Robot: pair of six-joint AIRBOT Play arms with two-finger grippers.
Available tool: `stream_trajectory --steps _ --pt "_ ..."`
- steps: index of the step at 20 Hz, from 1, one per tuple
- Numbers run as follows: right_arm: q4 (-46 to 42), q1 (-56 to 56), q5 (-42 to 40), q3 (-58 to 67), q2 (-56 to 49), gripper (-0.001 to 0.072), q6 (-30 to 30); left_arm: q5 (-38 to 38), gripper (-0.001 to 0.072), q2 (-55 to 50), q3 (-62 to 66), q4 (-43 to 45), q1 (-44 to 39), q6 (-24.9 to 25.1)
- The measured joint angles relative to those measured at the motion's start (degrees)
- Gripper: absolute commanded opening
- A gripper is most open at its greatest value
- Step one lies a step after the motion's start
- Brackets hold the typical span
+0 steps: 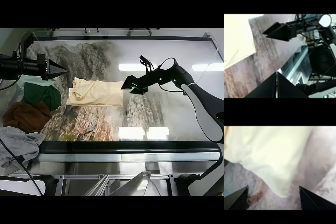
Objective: Fold the shirts.
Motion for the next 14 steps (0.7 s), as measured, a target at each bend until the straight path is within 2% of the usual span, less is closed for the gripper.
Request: stream_trajectory --steps 8,14 --pt "3.93 1.51 -4.66 -1.05 -5.35 0.0693 2.95 -0.22 0.0019 0.00 -0.46 -0.04 -0.39 1.18" --pt "8.02 2.23 -8.26 -1.05 -8.15 0.0692 2.86 -0.90 0.0019 0.00 -0.46 -0.04 -0.42 1.62"
